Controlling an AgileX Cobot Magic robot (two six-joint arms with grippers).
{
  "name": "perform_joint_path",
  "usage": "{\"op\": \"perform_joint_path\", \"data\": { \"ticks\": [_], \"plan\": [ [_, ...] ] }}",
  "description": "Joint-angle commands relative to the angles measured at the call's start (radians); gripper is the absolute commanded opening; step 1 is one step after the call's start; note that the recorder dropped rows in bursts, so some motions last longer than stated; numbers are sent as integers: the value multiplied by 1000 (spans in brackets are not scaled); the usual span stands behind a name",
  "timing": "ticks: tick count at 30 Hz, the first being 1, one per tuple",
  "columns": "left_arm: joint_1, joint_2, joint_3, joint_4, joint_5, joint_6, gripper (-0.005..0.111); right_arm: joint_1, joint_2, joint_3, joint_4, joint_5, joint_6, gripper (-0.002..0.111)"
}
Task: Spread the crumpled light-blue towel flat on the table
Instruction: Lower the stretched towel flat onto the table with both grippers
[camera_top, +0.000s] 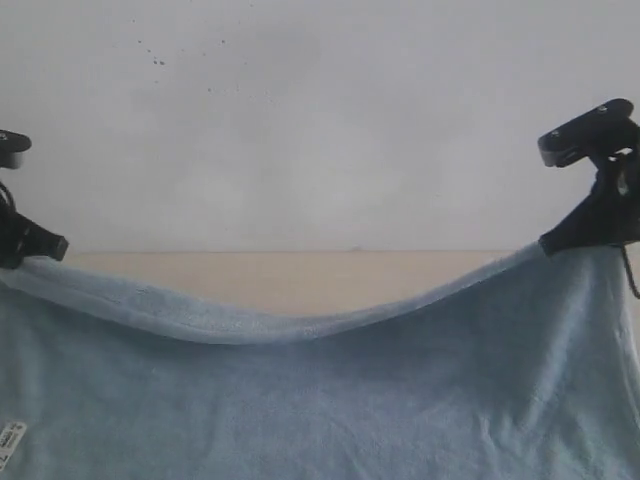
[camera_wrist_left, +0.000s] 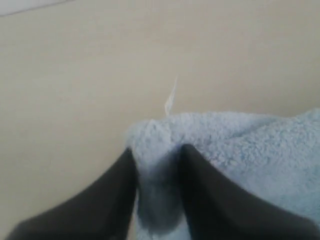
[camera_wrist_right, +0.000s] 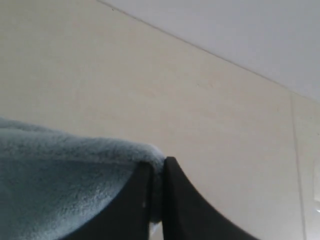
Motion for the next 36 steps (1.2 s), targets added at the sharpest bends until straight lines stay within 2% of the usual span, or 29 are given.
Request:
{"op": "perform_joint_path", "data": {
  "ticks": [1, 2, 3, 5, 6, 7, 10, 11, 12, 13, 15, 16, 17, 19, 21, 23, 26, 30, 32, 36],
  "plan": [
    [9, 160, -161, -111, -19, 32, 68, -8, 179, -230, 254, 18, -205, 13],
    [9, 183, -191, -111, -17, 32, 77, -8, 214, -291, 289, 18, -240, 23],
    [9, 199, -214, -104, -19, 32, 79, -8, 233, -330, 299, 15, -246, 31],
    [9, 205, -234, -96, -32, 36, 75, -8, 259, -410, 301, 15, -251, 49],
    [9, 196, -234, -82, -34, 36, 71, -10, 258, -438, 301, 23, -251, 52],
    [10, 186, -234, -82, -26, 36, 67, -15, 256, -453, 303, 34, -251, 51],
    [10, 150, -223, -82, 37, 56, 59, -23, 221, -458, 310, 84, -253, 33],
    [10, 134, -207, -93, 52, 58, 56, -30, 205, -458, 320, 119, -254, 20],
    [10, 90, -146, -121, 55, 76, 53, -34, 175, -428, 345, 175, -259, 2],
    [10, 71, -114, -133, 45, 81, 52, -34, 151, -391, 345, 184, -264, 0],
    [10, -11, 34, -158, 20, 81, 52, -32, 63, -226, 370, 171, -269, 0],
    [10, -61, 142, -160, 6, 81, 52, -32, 1, -112, 389, 152, -269, 0],
    [10, -78, 183, -160, -2, 83, 52, -32, -31, -51, 393, 152, -269, 0],
    [10, -137, 355, -187, -57, 83, 52, -32, -132, 175, 393, 160, -256, 0],
    [9, -158, 441, -204, -107, 83, 52, -32, -184, 325, 393, 149, -256, 0],
    [9, -157, 500, -206, -164, 83, 52, -32, -225, 452, 402, 120, -256, 0],
    [9, -157, 542, -206, -220, 83, 52, -32, -270, 546, 406, 72, -252, 0],
    [9, -157, 566, -201, -253, 83, 49, -32, -342, 573, 431, 44, -252, 0],
    [9, -157, 569, -185, -253, 83, 42, -32, -381, 573, 436, 42, -252, 0],
    [9, -157, 569, -185, -260, 83, 14, -32, -440, 573, 455, 38, -252, 0]
  ]
}}
